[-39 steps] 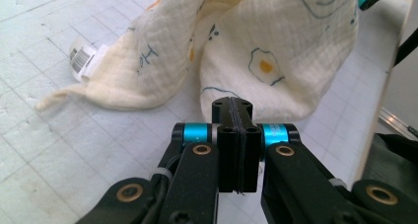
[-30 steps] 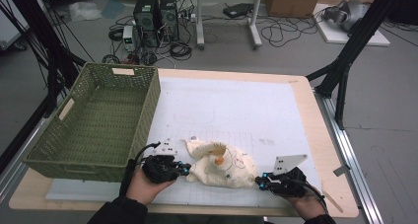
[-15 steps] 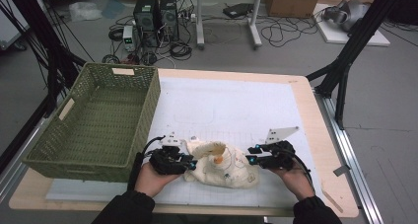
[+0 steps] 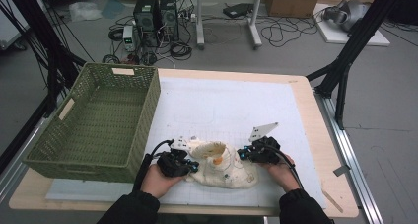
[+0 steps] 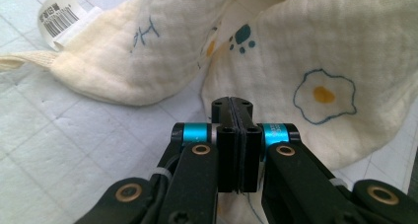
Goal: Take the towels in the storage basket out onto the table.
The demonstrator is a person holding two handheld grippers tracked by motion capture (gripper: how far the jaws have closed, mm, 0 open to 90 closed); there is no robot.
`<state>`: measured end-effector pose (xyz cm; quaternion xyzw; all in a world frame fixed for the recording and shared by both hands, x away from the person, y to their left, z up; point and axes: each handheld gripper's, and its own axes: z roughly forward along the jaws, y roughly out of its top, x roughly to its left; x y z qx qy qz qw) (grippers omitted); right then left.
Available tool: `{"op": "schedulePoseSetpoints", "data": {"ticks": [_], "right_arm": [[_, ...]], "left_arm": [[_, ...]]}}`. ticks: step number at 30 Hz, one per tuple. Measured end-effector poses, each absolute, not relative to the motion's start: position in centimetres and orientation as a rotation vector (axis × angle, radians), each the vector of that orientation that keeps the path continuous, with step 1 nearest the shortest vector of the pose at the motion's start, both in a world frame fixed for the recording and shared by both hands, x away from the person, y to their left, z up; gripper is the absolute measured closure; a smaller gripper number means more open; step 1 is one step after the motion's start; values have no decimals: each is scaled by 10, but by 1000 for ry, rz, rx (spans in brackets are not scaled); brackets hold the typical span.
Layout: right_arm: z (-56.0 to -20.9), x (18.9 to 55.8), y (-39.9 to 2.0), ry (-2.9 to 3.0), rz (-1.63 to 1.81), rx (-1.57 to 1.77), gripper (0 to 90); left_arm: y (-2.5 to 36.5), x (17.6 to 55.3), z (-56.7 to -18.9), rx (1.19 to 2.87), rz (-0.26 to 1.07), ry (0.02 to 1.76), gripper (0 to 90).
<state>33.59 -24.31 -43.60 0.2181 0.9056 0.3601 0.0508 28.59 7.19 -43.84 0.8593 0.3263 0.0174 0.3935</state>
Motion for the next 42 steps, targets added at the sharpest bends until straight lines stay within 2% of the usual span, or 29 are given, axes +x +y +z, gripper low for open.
{"op": "schedulePoseSetpoints", "data": {"ticks": [12, 20, 22, 24, 33, 38, 42], "right_arm": [[-417, 335, -297, 2575, 1060, 841, 894], [-424, 335, -325, 2519, 1026, 980, 895], [-424, 331, -323, 2499, 1028, 963, 850], [-422, 326, -323, 2494, 1079, 944, 760], [-422, 285, -314, 2581, 1207, 762, 643], [-427, 268, -300, 2660, 1216, 661, 619], [-433, 270, -292, 2688, 1169, 652, 625]], "left_arm": [[86, 282, -434, 2144, 47, 854, 891], [90, 277, -431, 2123, 39, 840, 889], [91, 278, -430, 2107, 41, 847, 870], [92, 278, -430, 2101, 45, 855, 800], [89, 281, -433, 2108, 28, 856, 655], [84, 283, -437, 2127, 21, 854, 674], [79, 284, -441, 2140, 16, 851, 724]]}}
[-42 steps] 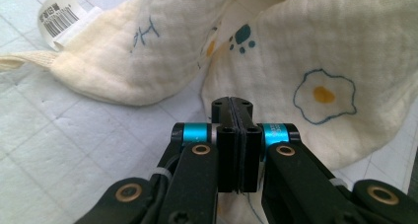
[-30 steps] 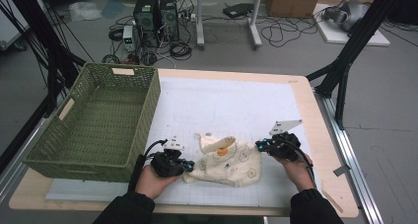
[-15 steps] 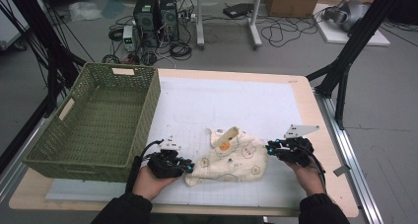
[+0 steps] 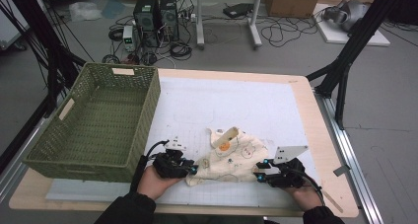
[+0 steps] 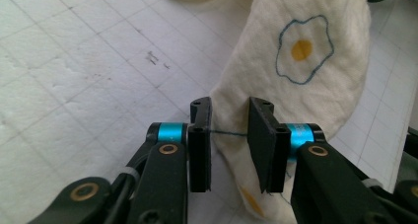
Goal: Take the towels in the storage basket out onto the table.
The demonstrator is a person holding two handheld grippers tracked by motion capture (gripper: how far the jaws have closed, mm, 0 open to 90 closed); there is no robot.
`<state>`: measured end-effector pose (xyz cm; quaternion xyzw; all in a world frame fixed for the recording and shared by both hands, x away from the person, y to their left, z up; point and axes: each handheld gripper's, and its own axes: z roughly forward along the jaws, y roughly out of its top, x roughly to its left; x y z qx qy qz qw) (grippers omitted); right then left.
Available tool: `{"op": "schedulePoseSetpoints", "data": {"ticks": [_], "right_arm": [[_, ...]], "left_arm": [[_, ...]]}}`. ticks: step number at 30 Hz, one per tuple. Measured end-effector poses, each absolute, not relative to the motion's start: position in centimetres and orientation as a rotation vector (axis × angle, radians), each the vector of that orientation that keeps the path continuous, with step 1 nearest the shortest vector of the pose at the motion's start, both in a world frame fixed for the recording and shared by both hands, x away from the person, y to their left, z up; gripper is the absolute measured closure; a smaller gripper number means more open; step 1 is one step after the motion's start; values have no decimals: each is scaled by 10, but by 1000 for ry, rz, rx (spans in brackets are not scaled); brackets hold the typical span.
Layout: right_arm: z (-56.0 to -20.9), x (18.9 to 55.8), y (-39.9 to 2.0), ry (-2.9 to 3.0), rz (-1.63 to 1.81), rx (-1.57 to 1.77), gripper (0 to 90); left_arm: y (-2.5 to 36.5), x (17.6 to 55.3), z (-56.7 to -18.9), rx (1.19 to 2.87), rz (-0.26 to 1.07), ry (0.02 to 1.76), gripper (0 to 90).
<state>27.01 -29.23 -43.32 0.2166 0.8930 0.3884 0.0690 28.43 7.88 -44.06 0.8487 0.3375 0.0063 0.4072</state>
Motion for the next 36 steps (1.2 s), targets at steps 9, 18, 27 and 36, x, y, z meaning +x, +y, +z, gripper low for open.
{"op": "schedulePoseSetpoints", "data": {"ticks": [9, 18, 27, 36], "right_arm": [[-438, 275, -283, 2739, 1111, 624, 851], [-416, 263, -290, 2720, 1159, 561, 879], [-394, 239, -296, 2730, 1167, 489, 880], [-415, 242, -290, 2805, 1165, 506, 832]], "left_arm": [[75, 283, -441, 2138, 57, 854, 863], [100, 277, -419, 1998, 107, 920, 864], [103, 273, -405, 1934, 158, 945, 865], [100, 276, -413, 1966, 151, 952, 679]]}}
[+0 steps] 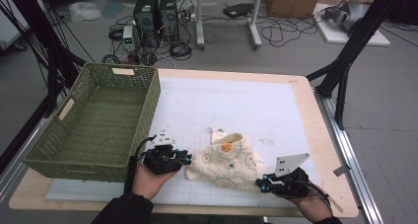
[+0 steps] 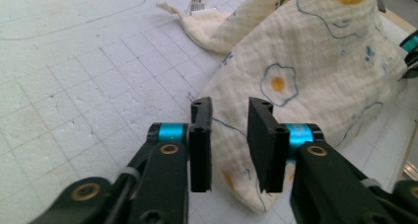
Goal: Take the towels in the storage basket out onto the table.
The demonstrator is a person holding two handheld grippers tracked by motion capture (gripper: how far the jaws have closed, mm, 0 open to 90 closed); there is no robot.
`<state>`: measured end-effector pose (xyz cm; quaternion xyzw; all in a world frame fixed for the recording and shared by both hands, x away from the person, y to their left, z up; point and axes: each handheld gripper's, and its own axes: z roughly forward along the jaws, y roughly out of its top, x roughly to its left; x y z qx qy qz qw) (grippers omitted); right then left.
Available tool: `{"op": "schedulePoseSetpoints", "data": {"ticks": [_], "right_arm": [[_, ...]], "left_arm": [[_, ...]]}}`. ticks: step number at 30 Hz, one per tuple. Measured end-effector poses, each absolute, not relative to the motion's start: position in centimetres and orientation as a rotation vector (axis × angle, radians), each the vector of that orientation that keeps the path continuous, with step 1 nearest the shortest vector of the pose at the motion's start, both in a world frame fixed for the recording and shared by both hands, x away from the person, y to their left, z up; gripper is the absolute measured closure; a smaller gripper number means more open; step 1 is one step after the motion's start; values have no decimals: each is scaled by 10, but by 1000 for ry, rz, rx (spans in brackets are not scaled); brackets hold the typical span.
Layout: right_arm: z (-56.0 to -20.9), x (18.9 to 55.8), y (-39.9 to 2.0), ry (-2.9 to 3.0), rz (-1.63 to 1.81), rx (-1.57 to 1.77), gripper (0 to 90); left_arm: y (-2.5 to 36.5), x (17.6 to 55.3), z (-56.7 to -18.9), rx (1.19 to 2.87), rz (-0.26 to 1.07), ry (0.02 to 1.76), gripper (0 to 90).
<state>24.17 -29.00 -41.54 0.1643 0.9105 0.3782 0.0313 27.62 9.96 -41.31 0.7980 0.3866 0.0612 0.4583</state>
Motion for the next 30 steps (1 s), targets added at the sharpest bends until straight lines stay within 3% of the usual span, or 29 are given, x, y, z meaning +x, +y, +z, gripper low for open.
{"op": "schedulePoseSetpoints", "data": {"ticks": [5, 11, 15, 20, 30], "right_arm": [[-414, 248, -291, 2782, 1156, 519, 701], [-430, 250, -287, 2825, 1118, 512, 666], [-434, 253, -284, 2832, 1106, 525, 713], [-433, 255, -284, 2821, 1087, 523, 850], [-418, 240, -289, 2807, 1158, 468, 886]], "left_arm": [[95, 274, -421, 2023, 121, 922, 606], [83, 271, -433, 2112, 102, 882, 626], [76, 271, -440, 2155, 133, 858, 701], [77, 273, -441, 2160, 160, 868, 887], [99, 252, -421, 2117, 161, 857, 894]]}}
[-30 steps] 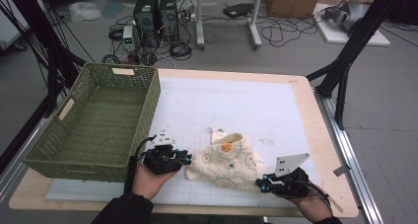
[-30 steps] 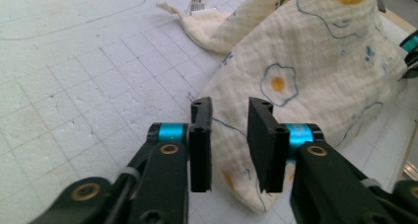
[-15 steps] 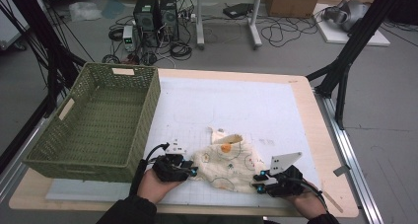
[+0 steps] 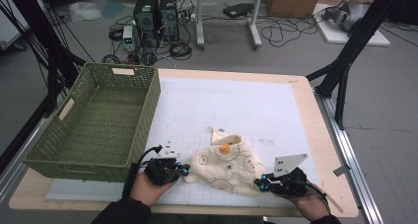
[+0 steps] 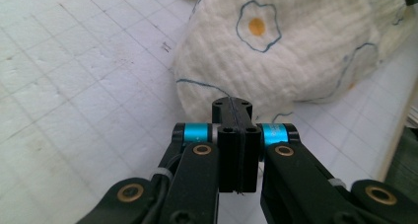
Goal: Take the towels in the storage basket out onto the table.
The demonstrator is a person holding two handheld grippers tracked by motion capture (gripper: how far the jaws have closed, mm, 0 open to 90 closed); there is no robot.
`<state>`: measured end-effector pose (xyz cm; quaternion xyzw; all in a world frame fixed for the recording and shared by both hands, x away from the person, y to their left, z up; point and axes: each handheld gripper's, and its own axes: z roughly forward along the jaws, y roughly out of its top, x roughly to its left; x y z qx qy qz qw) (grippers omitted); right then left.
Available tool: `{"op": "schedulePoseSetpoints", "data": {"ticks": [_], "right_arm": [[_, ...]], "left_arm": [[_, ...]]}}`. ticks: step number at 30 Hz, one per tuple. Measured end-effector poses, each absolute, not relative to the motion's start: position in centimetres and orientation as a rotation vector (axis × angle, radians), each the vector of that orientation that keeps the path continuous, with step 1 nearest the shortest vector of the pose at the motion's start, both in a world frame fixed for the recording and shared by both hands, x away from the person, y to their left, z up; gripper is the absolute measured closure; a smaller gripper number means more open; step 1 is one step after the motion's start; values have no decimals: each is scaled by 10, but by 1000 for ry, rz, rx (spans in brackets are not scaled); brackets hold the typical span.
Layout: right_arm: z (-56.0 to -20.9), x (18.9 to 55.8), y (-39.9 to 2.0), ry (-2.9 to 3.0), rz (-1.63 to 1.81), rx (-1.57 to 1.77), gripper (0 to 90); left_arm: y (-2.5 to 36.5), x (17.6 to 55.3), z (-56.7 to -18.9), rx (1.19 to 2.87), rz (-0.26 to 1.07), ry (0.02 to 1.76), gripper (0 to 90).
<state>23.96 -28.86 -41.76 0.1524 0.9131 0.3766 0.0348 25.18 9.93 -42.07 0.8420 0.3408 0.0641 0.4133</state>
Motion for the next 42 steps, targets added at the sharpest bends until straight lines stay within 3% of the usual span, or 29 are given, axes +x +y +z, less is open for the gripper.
{"op": "schedulePoseSetpoints", "data": {"ticks": [6, 9, 10, 12, 18, 23, 29, 33, 37, 42], "right_arm": [[-410, 225, -290, 2823, 1182, 436, 894], [-407, 225, -289, 2812, 1203, 436, 826], [-405, 228, -289, 2803, 1207, 436, 806], [-402, 236, -287, 2775, 1212, 459, 778], [-394, 281, -285, 2695, 1213, 576, 703], [-404, 322, -285, 2633, 1215, 711, 664], [-424, 345, -268, 2662, 1129, 744, 625], [-437, 353, -258, 2713, 1045, 755, 663], [-437, 354, -257, 2747, 1073, 730, 860], [-430, 349, -261, 2727, 1031, 725, 870]], "left_arm": [[113, 236, -407, 2080, 143, 837, 894], [114, 234, -405, 2082, 142, 819, 881], [114, 236, -405, 2076, 143, 819, 839], [112, 241, -406, 2069, 131, 813, 770], [101, 260, -406, 2024, 152, 815, 689], [87, 286, -411, 1991, 170, 855, 686], [72, 304, -428, 2020, 138, 908, 694], [59, 304, -439, 2124, 71, 875, 712], [56, 300, -440, 2143, 80, 852, 848], [60, 296, -437, 2159, 89, 841, 873]]}}
